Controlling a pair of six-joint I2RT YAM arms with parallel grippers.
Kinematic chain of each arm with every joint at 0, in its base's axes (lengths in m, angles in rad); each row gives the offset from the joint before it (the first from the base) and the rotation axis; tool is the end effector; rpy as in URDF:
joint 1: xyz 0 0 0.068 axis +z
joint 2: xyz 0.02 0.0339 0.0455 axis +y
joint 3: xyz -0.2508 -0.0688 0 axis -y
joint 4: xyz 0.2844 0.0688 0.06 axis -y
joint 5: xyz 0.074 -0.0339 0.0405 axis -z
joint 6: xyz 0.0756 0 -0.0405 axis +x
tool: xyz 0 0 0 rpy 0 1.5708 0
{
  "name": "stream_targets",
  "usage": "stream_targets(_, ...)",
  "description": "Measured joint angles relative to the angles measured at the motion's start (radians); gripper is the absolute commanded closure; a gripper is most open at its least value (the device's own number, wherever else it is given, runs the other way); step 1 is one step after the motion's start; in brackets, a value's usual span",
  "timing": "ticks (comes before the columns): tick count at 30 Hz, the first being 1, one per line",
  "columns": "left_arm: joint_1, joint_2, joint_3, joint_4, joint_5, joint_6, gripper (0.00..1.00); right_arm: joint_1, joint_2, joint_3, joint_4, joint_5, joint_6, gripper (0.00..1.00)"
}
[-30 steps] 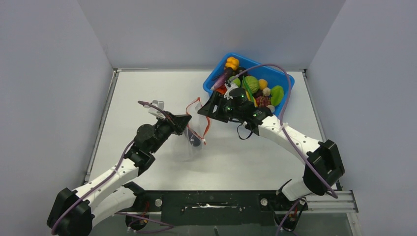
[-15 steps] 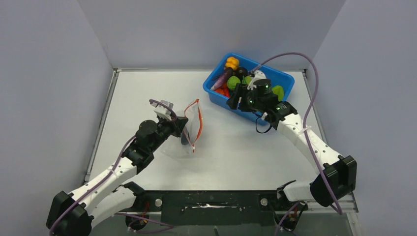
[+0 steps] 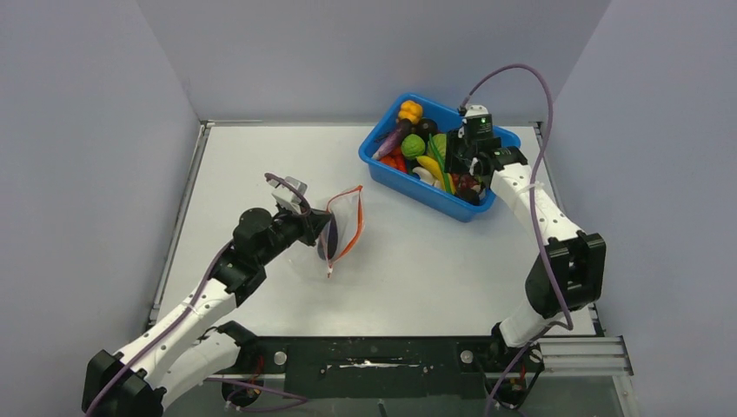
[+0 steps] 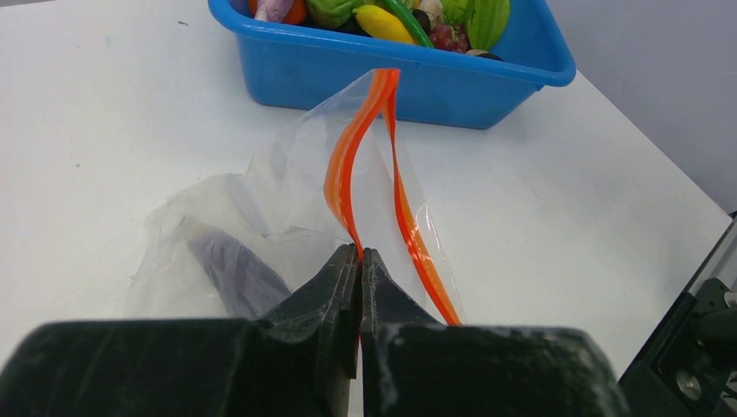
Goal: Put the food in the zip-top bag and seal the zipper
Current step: Pick up the fake vegetable from the bin.
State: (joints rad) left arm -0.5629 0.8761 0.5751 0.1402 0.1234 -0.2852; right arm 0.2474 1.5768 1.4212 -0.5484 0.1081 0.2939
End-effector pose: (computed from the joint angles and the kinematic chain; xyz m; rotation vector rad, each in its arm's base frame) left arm 0.2453 -0.1658 0.2553 0.3398 1.7540 -0.7251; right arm 0.4145 0.0963 0.2830 0.1098 2.2724 0.1628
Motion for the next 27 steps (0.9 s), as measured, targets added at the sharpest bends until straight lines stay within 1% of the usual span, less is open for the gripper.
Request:
stream_targets(2,0.022,-0.003,0.0,-0.005,0.039,-0.005,1.0,-0.011,0.042,0.006,0.0,0.012,-0.033,0.64)
stream_targets(6,0.096,-0.003,0.0,-0.016,0.126,0.002,1.0,-0.032,0.105,0.017,0.008,0.012,-0.091,0.63)
stream_targets(9,0.132,0.0,0.007,-0.058,0.151,0.028,1.0,-0.041,0.151,0.047,0.021,0.012,-0.125,0.63)
stream_targets(13,0.137,-0.022,0.006,-0.095,0.162,0.074,1.0,-0.061,0.203,0.082,0.042,0.005,-0.158,0.62)
stream_targets(18,0.137,-0.103,-0.026,-0.083,0.163,0.1,1.0,-0.095,0.255,0.113,0.051,-0.038,-0.18,0.62)
stream_targets(23,0.137,-0.115,-0.053,-0.071,0.17,0.098,1.0,-0.117,0.275,0.12,0.087,-0.129,-0.193,0.6)
stream_targets(25,0.137,-0.114,-0.057,-0.071,0.172,0.099,1.0,-0.117,0.28,0.122,0.106,-0.154,-0.193,0.63)
stream_targets(27,0.137,-0.114,-0.061,-0.071,0.172,0.1,1.0,-0.117,0.302,0.141,0.117,-0.175,-0.193,0.69)
